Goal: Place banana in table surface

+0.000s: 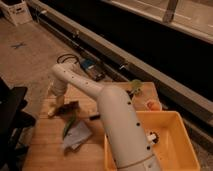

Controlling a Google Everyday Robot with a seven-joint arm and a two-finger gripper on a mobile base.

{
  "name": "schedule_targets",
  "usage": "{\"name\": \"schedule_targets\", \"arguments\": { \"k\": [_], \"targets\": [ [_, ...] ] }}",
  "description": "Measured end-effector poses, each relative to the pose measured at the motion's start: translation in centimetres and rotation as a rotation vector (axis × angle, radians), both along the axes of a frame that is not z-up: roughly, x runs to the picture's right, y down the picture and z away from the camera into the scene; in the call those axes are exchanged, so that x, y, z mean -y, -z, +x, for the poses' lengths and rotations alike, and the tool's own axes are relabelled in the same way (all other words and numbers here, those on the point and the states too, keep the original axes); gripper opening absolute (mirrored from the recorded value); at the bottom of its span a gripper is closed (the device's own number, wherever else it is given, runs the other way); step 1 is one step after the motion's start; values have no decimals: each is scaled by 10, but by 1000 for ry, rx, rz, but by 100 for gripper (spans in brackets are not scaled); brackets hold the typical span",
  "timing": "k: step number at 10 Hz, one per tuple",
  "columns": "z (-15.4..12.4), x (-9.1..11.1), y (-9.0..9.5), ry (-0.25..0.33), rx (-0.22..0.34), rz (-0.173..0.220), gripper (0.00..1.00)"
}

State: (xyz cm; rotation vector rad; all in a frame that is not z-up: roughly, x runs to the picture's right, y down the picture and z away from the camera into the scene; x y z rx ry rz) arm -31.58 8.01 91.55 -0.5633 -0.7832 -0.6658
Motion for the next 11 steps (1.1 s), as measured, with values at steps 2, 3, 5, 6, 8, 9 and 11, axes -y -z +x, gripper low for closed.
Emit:
{"name": "schedule_targets", "arguments": {
  "k": [2,3,5,6,8,9,11],
  "targets": [
    [1,-10,-7,2,-8,-23,63],
    [5,-13,-10,4,-14,-35,55],
    [7,-19,-10,13,-20,-43,34],
    [7,-20,-10,13,-24,-39,26],
    [10,-20,-10,9,-30,-32,5],
    [11,-20,-9,6,-32,-31,1],
    [13,-12,-3,-15,-27,-5,0]
  ]
}}
